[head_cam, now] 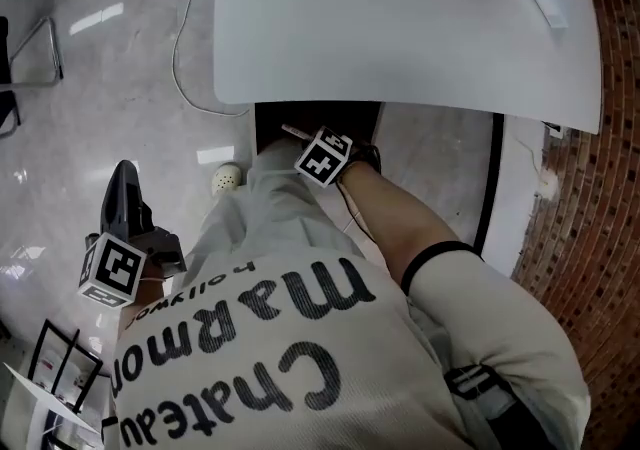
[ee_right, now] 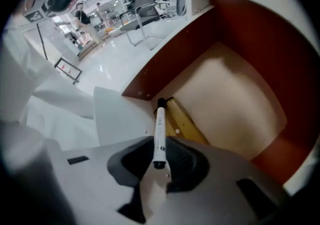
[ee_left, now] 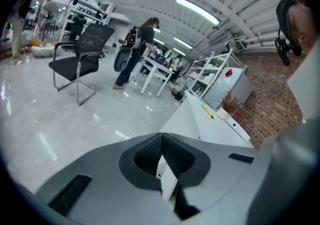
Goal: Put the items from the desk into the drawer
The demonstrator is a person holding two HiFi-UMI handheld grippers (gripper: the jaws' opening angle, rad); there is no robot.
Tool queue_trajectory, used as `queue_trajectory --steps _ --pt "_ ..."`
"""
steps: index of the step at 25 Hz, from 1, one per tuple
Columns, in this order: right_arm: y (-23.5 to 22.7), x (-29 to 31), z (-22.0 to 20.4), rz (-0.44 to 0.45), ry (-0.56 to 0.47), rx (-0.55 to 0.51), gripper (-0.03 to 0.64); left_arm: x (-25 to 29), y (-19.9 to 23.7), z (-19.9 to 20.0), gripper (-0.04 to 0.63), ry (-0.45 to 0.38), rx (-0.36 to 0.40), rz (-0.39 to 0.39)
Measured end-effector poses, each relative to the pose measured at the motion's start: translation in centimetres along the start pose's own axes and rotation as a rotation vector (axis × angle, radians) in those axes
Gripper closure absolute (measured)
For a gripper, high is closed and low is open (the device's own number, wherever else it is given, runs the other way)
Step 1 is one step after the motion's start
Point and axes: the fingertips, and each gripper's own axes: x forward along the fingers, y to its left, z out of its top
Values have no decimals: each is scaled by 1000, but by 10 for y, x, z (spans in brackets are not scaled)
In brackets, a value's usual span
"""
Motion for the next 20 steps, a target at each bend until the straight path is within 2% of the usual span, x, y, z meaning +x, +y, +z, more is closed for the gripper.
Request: queue_trajectory --steps 5,9,14,20 --pt "-5 18 -8 39 34 -151 538 -6 9 -9 594 3 -10 57" --pt "-12 31 -14 46 59 -232 537 -9 15 -23 594 16 -19 96" --pt "-15 45 -21 62 88 -242 535 1 11 -34 594 30 -17 91" --pt "-20 55 -22 28 122 -248 535 8 7 -34 595 52 -26 51"
